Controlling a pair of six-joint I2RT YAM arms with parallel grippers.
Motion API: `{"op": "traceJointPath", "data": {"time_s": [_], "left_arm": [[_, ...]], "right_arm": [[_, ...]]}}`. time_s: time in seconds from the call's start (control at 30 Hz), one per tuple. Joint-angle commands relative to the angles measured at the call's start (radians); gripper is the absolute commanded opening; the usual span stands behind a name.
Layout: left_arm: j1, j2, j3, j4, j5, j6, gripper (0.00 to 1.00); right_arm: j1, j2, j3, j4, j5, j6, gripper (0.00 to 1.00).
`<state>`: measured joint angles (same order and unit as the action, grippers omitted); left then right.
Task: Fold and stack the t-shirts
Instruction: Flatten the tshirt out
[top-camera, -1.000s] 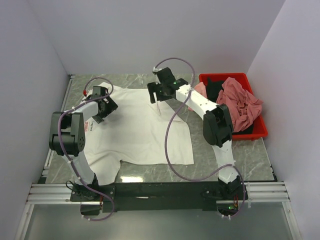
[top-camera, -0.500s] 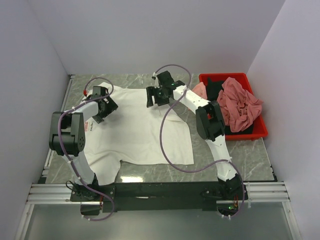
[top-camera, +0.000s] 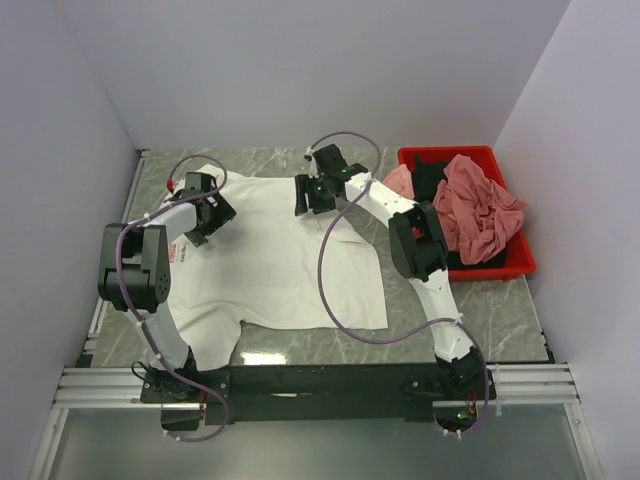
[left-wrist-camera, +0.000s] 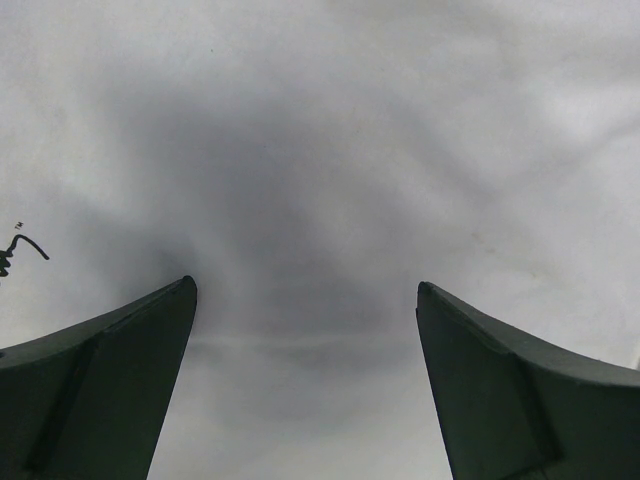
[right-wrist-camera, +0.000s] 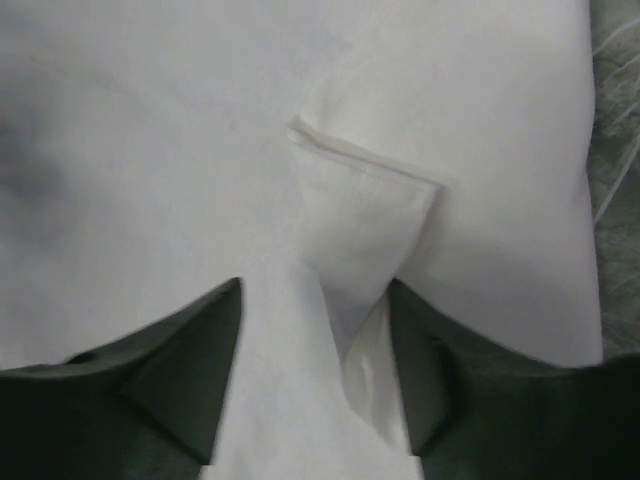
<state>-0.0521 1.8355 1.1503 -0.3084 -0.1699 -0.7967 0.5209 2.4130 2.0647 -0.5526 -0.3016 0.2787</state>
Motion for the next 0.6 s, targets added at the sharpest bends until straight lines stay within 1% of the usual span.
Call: {"op": "traceJointPath", "data": {"time_s": [0.0,0.1,0.27,0.37,0.4,0.43,0.47,0.5,0.57], "left_arm": [[0.000,0.050,-0.024,-0.081,0.038,0.011,0.99],[0.000,0.051,-0.023,-0.084,0.032,0.011,1.00],[0.000,0.050,-0.024,-0.087,0.026,0.011,0.99],[0.000,0.048,-0.024,-0.086,0.027,0.013,0.99],[0.000,0.048,-0.024,-0.086,0.027,0.011,1.00],[0.000,0.048,-0.024,-0.086,0.029,0.011,0.99],[-0.002,0.048,-0.024,-0.087,0.027,0.011,0.99],[0.000,0.050,-0.023,-0.087,0.027,0.011,0.99],[0.000,0.048,-0.023,-0.090,0.024,0.010,0.99]], "right_arm": [[0.001,0.014,0.025,0.046,-0.018,0.019,0.59],[-0.001,0.021,0.043,0.042,0.010,0.020,0.40],[-0.001,0.047,0.090,-0.003,0.081,0.013,0.39],[0.002,0.054,0.091,-0.012,0.099,0.010,0.39],[0.002,0.055,0.087,-0.012,0.098,0.007,0.28],[0.002,0.055,0.087,-0.007,0.099,0.007,0.22],[0.002,0.055,0.083,-0.004,0.099,0.010,0.11],[0.002,0.052,0.083,-0.001,0.101,0.007,0.06],[0.002,0.040,0.074,0.017,0.105,0.011,0.01]]}}
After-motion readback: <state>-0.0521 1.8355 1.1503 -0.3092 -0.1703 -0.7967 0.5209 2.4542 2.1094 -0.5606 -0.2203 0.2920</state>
